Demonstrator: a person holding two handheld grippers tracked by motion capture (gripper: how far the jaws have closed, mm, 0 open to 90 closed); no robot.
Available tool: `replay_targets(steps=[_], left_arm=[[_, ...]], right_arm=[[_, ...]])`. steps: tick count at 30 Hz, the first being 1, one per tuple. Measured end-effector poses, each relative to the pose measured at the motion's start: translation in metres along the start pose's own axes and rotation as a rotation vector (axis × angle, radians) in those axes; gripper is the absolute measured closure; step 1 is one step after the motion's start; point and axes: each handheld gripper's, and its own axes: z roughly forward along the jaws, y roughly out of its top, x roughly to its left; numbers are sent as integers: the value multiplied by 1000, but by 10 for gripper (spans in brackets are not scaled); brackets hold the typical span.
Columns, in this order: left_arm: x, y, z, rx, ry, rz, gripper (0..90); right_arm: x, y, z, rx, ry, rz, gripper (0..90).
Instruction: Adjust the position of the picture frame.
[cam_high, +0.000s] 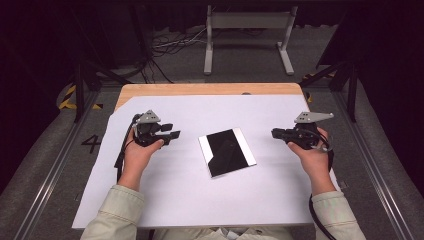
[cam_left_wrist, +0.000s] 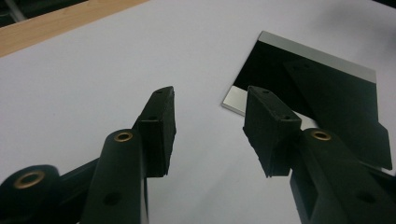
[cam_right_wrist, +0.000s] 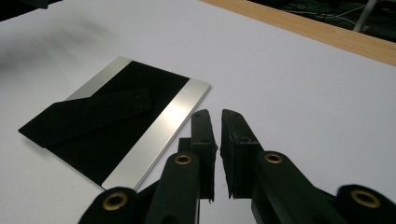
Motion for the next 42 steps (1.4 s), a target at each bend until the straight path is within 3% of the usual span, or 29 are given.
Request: replay_targets(steps=[2, 6, 9, 11, 13, 14, 16, 21, 24, 32, 37, 42], left_arm=[[2, 2, -3, -32, -31, -28, 557], [-1, 8, -4, -30, -8, -7, 602], [-6, 16, 3, -4, -5, 21, 630], [-8, 19, 7, 11, -28, 8, 651], [-8, 21, 10, 23, -23, 12, 677], [-8, 23, 13, -6, -55, -21, 698], [-8, 25, 15, -28, -67, -38, 736], [-9, 29, 24, -43, -79, -44, 807], [-3, 27, 35, -57, -146, -113, 878], [2, 18, 69, 40, -95, -121, 900], [7, 11, 83, 52, -93, -142, 900], [2, 8, 98, 107, -73, -109, 900]], right_arm=[[1, 0, -1, 2, 3, -1, 834], [2, -2, -5, -2, 2, -3, 841], [4, -6, -14, 0, -11, 6, 843], [4, -8, -18, 0, -18, 6, 844], [4, -11, -21, 4, -23, 12, 845], [4, -13, -23, 4, -26, 16, 845], [4, -15, -27, 3, -32, 25, 846], [3, -21, -36, 0, -47, 36, 848], [4, -27, -41, 4, -56, 48, 848], [11, -32, -46, 16, -61, 44, 846], [12, -36, -51, 19, -67, 49, 843], [13, -38, -53, 20, -72, 49, 841]])
